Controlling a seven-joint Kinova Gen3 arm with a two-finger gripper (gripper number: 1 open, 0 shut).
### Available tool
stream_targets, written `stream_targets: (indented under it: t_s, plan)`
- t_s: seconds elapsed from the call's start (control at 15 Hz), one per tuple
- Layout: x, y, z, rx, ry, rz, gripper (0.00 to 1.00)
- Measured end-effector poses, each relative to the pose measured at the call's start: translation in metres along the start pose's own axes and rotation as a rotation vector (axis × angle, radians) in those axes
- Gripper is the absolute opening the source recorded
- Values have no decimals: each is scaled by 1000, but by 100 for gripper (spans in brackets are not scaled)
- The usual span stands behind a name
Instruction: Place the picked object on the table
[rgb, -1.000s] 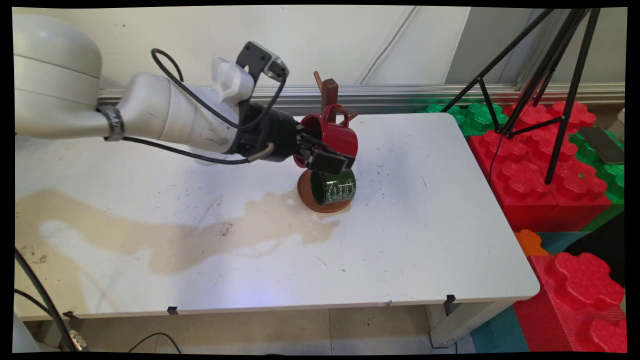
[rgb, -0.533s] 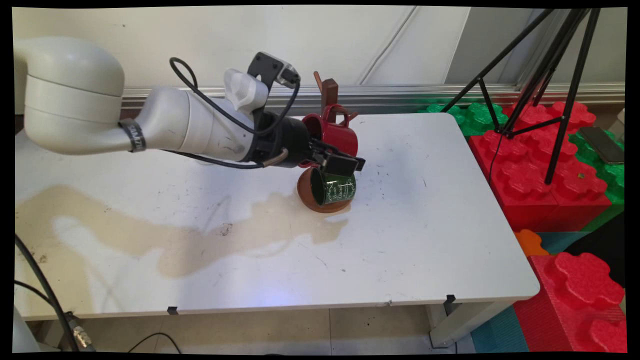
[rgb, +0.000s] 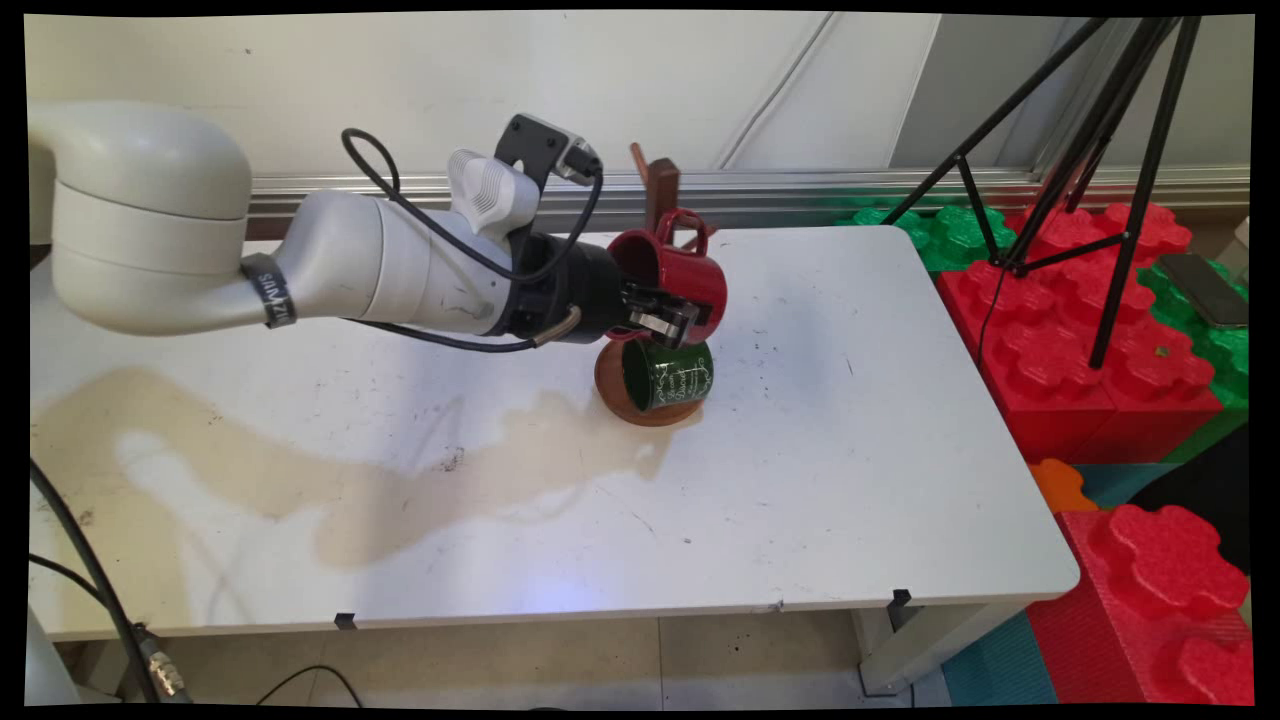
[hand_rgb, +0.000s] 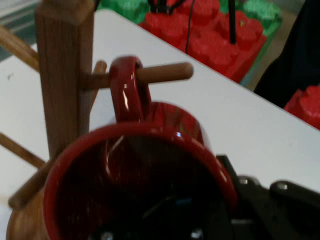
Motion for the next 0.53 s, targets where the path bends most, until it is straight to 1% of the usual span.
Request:
stream_targets:
  t_s: [0.2,0.53]
  plan:
    - [-1,3,-5,4,5,-1,0]
    - [-1,10,-16,-3,17,2,0]
